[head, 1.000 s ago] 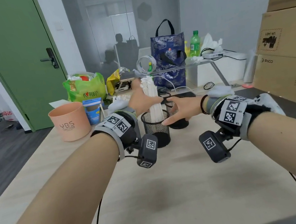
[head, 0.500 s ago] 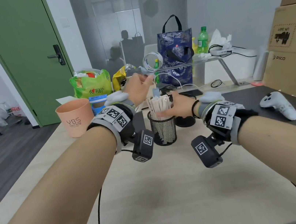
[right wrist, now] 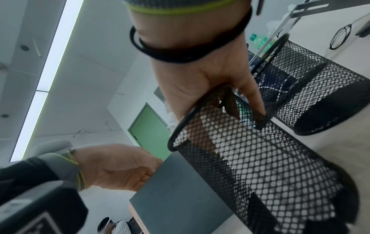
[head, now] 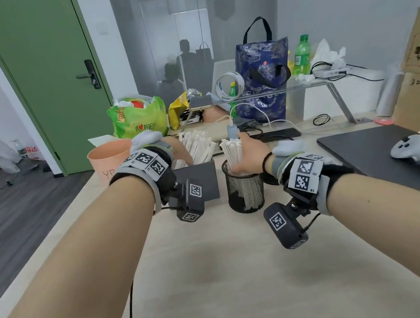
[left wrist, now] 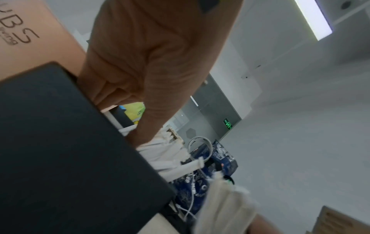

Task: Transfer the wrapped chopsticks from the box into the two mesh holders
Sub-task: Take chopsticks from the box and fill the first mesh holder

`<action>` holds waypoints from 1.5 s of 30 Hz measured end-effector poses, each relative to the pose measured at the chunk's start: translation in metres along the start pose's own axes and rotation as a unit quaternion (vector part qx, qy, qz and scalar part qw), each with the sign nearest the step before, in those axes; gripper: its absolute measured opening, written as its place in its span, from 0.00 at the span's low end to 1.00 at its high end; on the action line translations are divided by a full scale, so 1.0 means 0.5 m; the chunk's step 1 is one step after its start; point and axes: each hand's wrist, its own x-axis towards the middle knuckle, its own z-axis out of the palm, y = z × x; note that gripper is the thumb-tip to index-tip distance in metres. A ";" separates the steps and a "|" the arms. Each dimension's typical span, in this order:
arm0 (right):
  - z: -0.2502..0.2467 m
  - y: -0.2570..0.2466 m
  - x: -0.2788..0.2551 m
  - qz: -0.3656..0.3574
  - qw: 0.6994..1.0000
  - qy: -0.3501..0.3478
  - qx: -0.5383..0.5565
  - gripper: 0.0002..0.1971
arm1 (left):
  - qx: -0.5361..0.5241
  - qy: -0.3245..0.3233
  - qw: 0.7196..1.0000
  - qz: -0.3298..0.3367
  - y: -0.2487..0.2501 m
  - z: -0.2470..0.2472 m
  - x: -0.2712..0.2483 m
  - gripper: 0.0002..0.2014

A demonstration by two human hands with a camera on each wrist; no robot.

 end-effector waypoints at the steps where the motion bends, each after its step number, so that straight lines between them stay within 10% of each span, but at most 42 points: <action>1: -0.003 0.003 0.003 0.006 1.000 0.008 0.000 0.44 | -0.017 0.012 1.000 0.014 0.003 0.009 0.015 0.30; 11: 0.004 0.020 0.022 -0.003 1.000 0.008 0.016 0.43 | 0.020 -0.017 0.999 0.041 -0.017 0.076 0.137 0.13; 17: 0.002 0.014 0.022 -0.015 1.000 0.004 0.014 0.36 | -0.065 -0.013 0.997 0.048 -0.006 0.069 0.079 0.28; 28: 0.008 0.016 0.026 -0.017 1.000 0.007 0.019 0.33 | -0.276 0.066 0.958 0.041 -0.033 0.021 0.049 0.27; 45: 0.009 0.023 0.021 -0.012 1.000 0.002 0.014 0.34 | -0.245 0.052 0.967 0.043 -0.021 0.048 0.024 0.26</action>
